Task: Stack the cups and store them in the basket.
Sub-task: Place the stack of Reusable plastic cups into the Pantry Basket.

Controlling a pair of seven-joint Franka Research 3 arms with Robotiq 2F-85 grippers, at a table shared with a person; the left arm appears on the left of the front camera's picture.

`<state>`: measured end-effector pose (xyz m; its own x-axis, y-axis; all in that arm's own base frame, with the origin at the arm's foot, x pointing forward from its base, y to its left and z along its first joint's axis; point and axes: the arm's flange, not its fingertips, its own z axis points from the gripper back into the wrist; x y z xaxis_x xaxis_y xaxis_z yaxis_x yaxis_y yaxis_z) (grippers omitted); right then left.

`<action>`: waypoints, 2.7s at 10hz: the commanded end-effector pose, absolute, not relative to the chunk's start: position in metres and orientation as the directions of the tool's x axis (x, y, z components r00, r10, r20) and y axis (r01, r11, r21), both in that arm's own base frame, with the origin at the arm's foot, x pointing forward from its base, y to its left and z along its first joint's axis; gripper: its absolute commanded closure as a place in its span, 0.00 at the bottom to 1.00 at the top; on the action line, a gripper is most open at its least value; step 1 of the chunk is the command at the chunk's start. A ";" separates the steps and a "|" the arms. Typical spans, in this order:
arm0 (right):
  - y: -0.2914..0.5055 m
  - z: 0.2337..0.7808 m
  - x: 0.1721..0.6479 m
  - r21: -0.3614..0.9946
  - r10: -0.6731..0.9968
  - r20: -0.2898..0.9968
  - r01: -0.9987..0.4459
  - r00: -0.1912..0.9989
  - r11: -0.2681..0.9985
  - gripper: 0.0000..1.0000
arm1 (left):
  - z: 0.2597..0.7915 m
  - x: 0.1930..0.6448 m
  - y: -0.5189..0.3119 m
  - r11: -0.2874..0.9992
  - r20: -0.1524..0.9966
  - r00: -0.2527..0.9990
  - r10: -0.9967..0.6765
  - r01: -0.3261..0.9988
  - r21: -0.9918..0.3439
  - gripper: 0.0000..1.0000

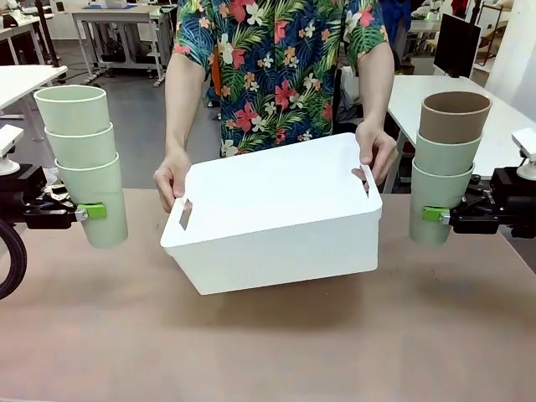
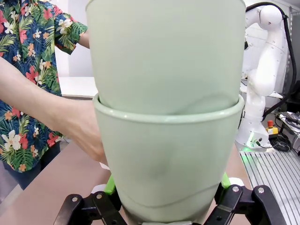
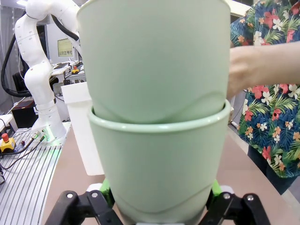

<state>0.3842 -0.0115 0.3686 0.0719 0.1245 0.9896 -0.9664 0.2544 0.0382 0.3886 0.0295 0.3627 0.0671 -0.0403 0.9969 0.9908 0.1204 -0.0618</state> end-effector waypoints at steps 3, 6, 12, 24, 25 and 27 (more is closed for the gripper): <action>-0.011 0.372 0.384 0.030 0.126 0.990 -0.967 0.064 0.254 0.15 | 0.366 0.388 0.030 0.118 0.998 0.059 -0.032 0.991 -0.055 0.13; -0.011 0.372 0.384 0.030 0.126 0.990 -0.967 0.064 0.254 0.15 | 0.363 0.389 0.029 0.120 0.997 0.067 -0.040 0.991 -0.062 0.13; -0.011 0.372 0.384 0.030 0.126 0.990 -0.967 0.064 0.254 0.15 | 0.471 0.368 -0.020 0.159 0.970 0.091 -0.227 0.986 -0.055 0.13; -0.011 0.372 0.384 0.030 0.126 0.990 -0.967 0.064 0.254 0.15 | 0.507 0.399 -0.214 0.182 0.709 0.145 -0.690 0.983 -0.025 0.13; -0.011 0.372 0.384 0.030 0.126 0.990 -0.967 0.064 0.254 0.15 | 0.499 0.406 -0.224 0.174 0.694 0.144 -0.705 0.984 -0.028 0.13; -0.011 0.372 0.384 0.030 0.126 0.990 -0.967 0.064 0.254 0.15 | 0.482 0.417 -0.241 0.159 0.654 0.147 -0.742 0.986 -0.042 0.13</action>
